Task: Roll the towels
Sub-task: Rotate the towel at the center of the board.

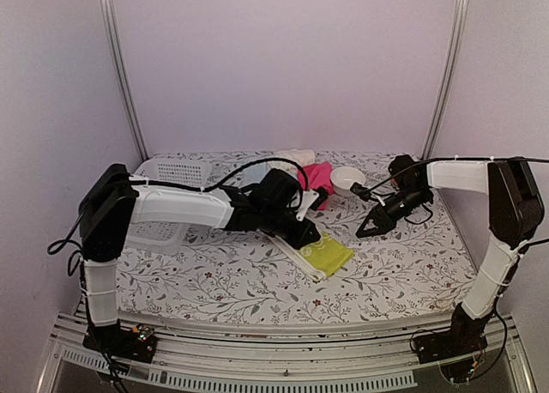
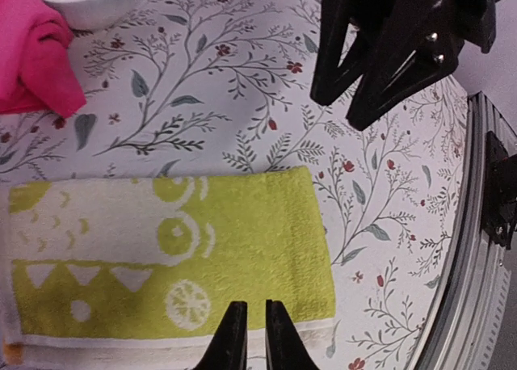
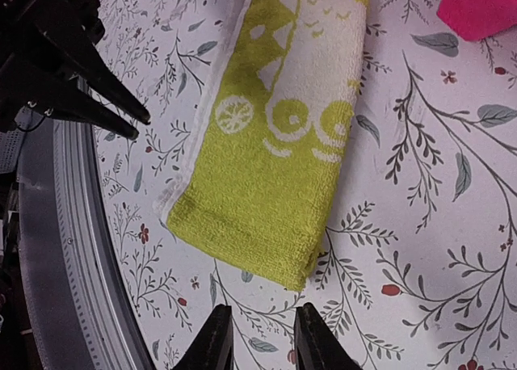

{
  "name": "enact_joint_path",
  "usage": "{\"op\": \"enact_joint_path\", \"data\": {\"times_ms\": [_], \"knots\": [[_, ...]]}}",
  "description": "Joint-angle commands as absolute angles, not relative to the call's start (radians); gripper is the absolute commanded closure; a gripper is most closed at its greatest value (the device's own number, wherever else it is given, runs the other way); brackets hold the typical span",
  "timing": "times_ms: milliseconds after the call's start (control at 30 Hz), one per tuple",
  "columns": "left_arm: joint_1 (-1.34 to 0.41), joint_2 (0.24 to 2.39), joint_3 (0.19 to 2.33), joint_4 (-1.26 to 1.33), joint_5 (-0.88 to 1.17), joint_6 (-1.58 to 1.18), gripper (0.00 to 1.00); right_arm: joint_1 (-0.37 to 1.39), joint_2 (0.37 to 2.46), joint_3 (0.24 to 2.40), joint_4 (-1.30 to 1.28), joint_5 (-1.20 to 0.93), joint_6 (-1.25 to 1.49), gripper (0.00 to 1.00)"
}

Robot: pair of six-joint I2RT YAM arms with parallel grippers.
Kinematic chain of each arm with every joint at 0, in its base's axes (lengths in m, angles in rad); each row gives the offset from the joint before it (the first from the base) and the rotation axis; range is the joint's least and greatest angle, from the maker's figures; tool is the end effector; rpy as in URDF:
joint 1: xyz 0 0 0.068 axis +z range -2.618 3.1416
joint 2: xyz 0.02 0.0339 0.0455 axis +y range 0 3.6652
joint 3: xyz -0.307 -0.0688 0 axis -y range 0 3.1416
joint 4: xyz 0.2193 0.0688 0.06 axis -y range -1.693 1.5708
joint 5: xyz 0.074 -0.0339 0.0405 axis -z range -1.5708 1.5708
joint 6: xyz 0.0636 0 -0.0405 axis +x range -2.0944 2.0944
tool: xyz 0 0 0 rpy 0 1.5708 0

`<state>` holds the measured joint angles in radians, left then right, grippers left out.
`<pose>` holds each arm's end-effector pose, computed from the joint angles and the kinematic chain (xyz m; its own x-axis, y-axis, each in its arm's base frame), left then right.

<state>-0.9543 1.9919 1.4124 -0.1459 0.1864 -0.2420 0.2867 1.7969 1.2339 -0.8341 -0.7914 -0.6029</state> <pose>0.2586 -0.3854 0.2332 -0.5838 0.4165 -0.6970 0.7643 0.5715 -0.2987 0.3007 0.1358 0.2295 -0.5986 -0.5920 -0.5396 -0.7965 0.3687 0.4791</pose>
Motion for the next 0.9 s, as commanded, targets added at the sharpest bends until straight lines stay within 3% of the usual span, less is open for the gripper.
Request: {"op": "enact_joint_path", "data": {"times_ms": [0,267,433,633,867], "knots": [[-0.996,2.122,1.48,-0.142,0.284,-0.228,0.91,0.292,1.763,1.152,-0.683,-0.725,-0.581,0.73],[-1.044,2.207,1.446,-0.105,0.429,-0.177,0.99,0.291,1.769,1.133,-0.647,-0.711,-0.551,0.72],[-1.05,2.217,1.43,-0.163,0.378,-0.156,0.99,0.291,1.785,1.136,-0.657,-0.728,-0.559,0.72],[-1.056,2.079,1.386,-0.095,0.299,-0.172,0.96,0.291,1.784,1.137,-0.661,-0.727,-0.567,0.72],[-1.071,2.119,1.34,-0.021,0.393,-0.193,0.98,0.293,1.8,1.139,-0.689,-0.749,-0.583,0.72]]}}
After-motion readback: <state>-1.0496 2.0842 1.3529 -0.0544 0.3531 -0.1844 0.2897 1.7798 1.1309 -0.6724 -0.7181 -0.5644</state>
